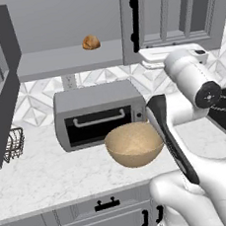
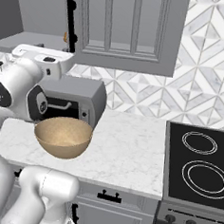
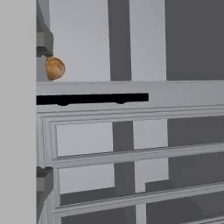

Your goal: Open the cabinet, pick up the bread from the cabinet and place it in the basket. Then move the basket to the dining counter.

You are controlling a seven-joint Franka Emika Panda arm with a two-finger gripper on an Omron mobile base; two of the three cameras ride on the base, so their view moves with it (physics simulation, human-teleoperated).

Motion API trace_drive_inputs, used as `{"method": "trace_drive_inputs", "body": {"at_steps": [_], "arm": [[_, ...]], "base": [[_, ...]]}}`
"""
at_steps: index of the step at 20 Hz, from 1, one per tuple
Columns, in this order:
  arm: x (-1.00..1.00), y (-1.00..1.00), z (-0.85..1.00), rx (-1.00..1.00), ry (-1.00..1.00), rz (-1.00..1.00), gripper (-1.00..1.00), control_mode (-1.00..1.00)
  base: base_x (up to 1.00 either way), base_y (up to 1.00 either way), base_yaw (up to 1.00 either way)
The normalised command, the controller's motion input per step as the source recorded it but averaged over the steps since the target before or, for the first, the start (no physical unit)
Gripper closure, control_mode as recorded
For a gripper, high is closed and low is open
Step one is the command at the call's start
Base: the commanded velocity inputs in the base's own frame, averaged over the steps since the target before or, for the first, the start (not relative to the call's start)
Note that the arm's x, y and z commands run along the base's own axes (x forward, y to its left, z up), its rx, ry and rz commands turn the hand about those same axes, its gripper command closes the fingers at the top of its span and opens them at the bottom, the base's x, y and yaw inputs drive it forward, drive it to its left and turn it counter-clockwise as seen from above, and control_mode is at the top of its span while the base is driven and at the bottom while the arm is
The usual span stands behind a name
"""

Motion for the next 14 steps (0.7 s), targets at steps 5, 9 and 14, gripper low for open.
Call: {"method": "trace_drive_inputs", "body": {"at_steps": [5,9,14], "arm": [[0.96,0.05,0.0,0.0,0.0,0.0,-1.0,-1.0],[0.84,0.21,0.0,0.0,-0.04,0.0,-1.0,-1.0],[0.76,0.13,0.0,0.0,-0.06,0.0,-1.0,-1.0]], "base": [[0.0,0.0,0.0],[0.0,0.0,0.0],[0.0,0.0,0.0]]}}
